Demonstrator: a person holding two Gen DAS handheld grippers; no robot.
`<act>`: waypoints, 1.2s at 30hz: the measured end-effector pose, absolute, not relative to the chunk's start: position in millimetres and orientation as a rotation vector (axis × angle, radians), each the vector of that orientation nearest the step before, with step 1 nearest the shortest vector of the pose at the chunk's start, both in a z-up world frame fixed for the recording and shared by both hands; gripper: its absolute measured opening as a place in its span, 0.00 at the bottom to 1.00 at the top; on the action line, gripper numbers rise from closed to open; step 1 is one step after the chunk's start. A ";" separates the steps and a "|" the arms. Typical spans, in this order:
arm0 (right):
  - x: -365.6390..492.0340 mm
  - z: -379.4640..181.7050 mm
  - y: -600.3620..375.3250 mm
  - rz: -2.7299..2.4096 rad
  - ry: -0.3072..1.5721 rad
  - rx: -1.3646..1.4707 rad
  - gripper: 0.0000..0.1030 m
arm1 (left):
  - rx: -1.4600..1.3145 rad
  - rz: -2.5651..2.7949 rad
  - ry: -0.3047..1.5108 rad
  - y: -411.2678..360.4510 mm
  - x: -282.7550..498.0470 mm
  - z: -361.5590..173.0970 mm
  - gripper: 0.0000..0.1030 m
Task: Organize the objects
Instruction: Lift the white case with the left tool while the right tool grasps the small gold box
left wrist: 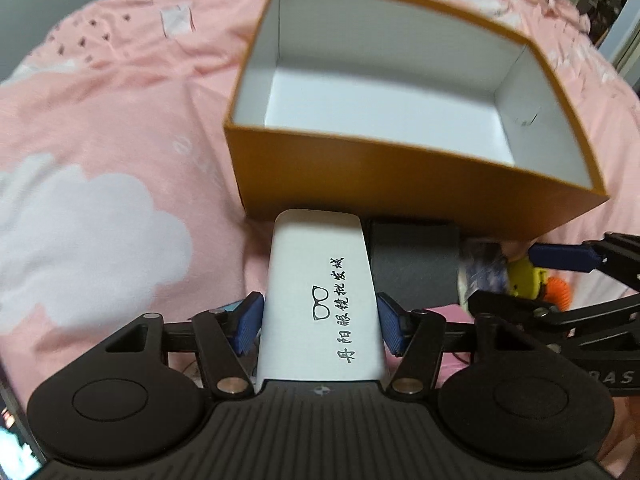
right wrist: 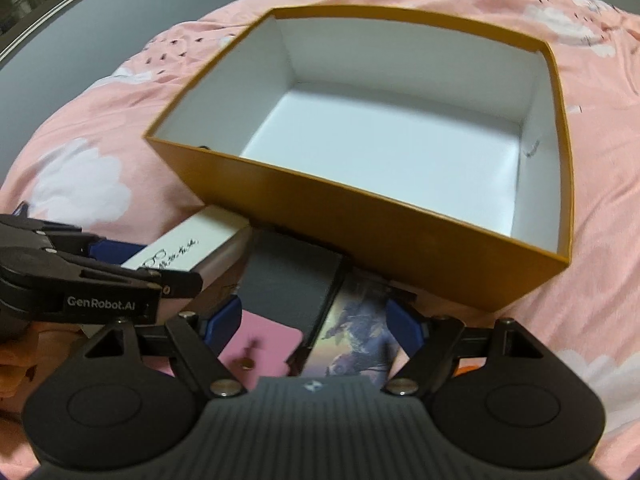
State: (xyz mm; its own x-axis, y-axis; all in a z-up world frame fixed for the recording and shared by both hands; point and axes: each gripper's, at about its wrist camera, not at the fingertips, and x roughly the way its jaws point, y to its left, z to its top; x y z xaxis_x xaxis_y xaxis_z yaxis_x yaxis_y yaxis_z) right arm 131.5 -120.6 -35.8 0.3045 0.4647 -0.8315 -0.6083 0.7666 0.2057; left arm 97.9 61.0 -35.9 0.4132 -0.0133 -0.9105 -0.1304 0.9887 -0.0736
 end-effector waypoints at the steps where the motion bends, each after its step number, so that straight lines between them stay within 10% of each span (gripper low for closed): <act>1: 129.4 -33.2 -120.1 0.724 1.036 -0.167 0.78 | -0.146 0.073 1.130 62.2 96.6 -31.6 0.67; 36: 20.3 -29.2 -13.1 1.279 0.912 -0.750 0.63 | -0.218 0.055 0.960 101.3 45.2 16.7 0.67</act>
